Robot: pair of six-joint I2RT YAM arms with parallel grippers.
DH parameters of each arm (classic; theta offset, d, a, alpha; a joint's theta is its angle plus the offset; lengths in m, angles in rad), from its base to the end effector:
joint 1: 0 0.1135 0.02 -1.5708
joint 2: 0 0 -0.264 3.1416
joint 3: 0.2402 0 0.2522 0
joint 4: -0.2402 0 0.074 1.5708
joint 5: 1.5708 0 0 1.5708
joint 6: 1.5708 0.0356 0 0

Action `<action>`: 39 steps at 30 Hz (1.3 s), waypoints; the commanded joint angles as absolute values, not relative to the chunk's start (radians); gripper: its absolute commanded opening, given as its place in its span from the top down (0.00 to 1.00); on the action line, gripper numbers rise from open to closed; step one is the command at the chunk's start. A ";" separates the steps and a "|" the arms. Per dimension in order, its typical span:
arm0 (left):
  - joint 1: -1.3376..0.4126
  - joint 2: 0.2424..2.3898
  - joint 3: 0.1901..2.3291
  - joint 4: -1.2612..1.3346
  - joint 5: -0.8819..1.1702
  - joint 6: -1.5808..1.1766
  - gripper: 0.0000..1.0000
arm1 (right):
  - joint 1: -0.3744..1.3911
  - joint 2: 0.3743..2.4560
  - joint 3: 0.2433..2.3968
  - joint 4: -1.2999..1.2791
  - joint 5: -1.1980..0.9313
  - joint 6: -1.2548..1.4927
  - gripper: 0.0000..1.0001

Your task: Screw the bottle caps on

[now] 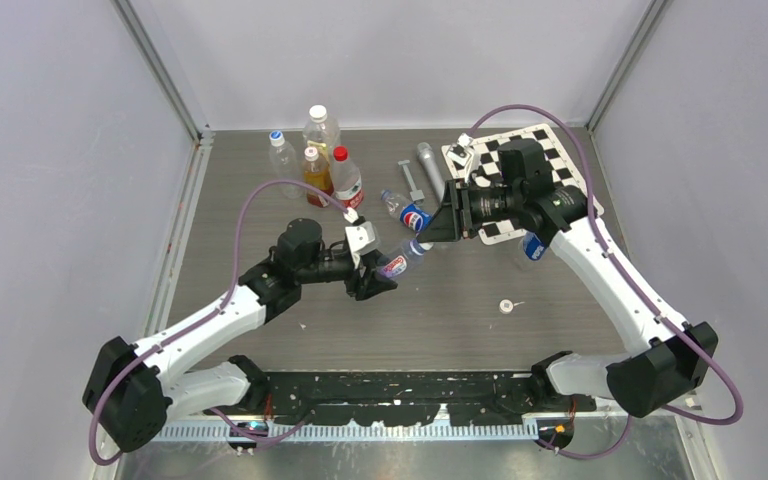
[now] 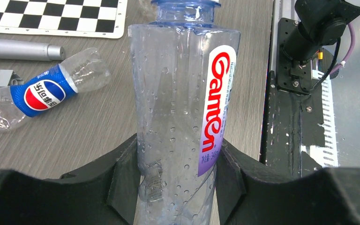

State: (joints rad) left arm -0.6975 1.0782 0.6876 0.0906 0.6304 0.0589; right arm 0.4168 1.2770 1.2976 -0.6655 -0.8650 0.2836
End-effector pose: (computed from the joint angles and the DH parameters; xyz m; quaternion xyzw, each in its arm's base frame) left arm 0.1725 -0.1720 0.2780 0.4535 0.6432 -0.4140 0.4574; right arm 0.2312 0.1320 0.3729 -0.2408 0.7981 0.4914 0.2522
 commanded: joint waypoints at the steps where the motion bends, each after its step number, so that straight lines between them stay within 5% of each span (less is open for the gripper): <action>1: -0.695 1.069 0.747 0.163 0.671 0.055 1.00 | 0.419 1.297 1.298 -0.645 -0.835 0.280 0.99; 16: -0.695 1.073 0.752 -0.009 0.425 0.111 1.00 | 0.419 1.290 1.363 -0.752 -0.755 0.249 0.99; 24: -0.695 1.005 0.726 -0.225 0.149 0.165 1.00 | 0.444 1.289 1.311 -0.777 -0.458 0.228 0.99; 39: -0.695 0.829 0.684 -0.301 0.116 0.254 1.00 | 0.780 1.619 1.015 -0.502 0.056 0.352 0.99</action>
State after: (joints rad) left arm -0.6960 0.8623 0.6872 -0.2844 0.1265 0.2138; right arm 0.7391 1.5730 1.0294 -0.6079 -0.1020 0.2958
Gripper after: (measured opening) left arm 0.531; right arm 0.407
